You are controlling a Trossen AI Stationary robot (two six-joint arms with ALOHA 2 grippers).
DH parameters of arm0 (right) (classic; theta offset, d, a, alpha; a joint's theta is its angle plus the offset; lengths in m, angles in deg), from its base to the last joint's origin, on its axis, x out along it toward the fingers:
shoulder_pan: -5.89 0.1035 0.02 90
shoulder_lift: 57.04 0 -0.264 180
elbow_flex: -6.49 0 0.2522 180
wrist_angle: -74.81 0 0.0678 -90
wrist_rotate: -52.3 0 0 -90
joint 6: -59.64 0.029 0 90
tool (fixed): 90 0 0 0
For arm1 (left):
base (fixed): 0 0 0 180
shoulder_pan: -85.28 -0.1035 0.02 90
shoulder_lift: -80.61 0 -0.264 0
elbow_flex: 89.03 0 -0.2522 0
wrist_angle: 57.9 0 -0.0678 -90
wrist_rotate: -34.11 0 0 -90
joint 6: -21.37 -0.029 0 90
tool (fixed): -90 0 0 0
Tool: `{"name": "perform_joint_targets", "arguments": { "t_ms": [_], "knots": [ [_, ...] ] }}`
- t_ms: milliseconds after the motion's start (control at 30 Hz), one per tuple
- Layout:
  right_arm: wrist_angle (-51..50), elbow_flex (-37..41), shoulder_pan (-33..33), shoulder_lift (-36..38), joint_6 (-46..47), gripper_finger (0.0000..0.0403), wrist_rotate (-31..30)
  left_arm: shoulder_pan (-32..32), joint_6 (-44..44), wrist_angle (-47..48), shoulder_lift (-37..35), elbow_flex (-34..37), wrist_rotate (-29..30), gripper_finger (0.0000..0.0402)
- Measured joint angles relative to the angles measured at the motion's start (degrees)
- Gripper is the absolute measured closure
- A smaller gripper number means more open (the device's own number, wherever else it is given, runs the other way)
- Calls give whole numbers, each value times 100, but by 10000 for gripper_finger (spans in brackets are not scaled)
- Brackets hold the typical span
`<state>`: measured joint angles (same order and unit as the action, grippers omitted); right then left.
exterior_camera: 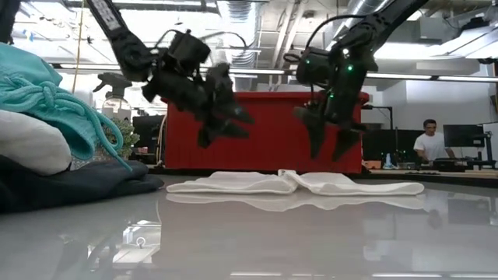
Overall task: Fold Laundry from Bin
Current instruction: Fold the white shorts
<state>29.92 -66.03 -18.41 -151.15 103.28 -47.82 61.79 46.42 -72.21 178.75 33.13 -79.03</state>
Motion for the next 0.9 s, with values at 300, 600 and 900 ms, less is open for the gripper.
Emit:
{"name": "perform_joint_targets", "arguments": {
  "t_ms": [300,600,900],
  "knots": [
    [-266,0,-63,1,97,122,-78,35,287,1053,403,-318,806,255],
    [-171,0,-61,1,92,122,-211,63,352,1307,403,-318,1015,280],
    [237,282,31,3,280,122,-185,177,226,1421,414,-318,1036,281]
  ]
}}
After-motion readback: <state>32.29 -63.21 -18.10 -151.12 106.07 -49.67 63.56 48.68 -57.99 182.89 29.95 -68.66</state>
